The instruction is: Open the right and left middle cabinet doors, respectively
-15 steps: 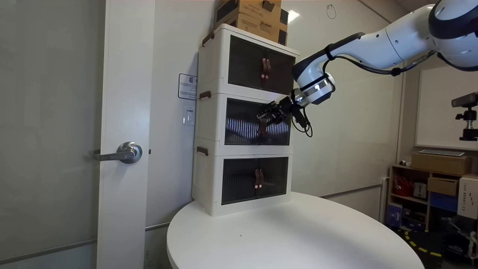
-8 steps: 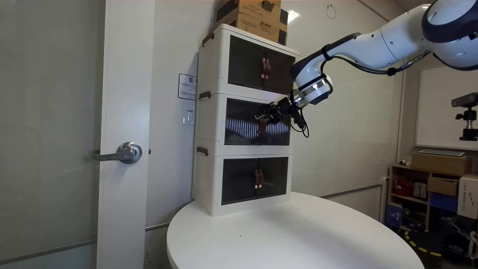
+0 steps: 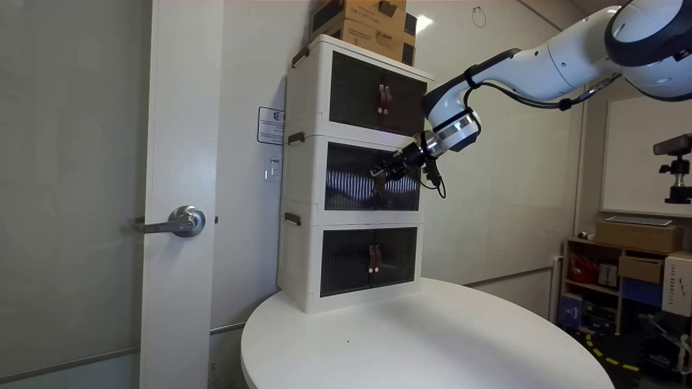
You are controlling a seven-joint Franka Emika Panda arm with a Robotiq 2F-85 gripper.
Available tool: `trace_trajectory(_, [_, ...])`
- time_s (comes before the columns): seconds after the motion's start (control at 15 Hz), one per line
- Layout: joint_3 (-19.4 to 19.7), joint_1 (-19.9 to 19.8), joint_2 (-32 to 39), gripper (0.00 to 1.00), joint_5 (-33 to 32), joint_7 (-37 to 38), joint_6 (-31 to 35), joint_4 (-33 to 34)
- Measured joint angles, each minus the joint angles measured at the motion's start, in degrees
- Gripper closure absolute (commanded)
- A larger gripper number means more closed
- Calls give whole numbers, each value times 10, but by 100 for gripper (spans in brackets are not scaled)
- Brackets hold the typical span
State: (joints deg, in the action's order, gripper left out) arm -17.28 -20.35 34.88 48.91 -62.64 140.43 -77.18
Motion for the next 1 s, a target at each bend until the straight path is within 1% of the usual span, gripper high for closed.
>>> trace_trajectory(0.33, [17, 16, -1, 0, 0, -27, -11, 0])
trace_trajectory(0.67, [30, 26, -3, 0, -1, -35, -19, 0])
trace_trajectory(1.0, [48, 30, -13, 0, -7, -47, -64, -5])
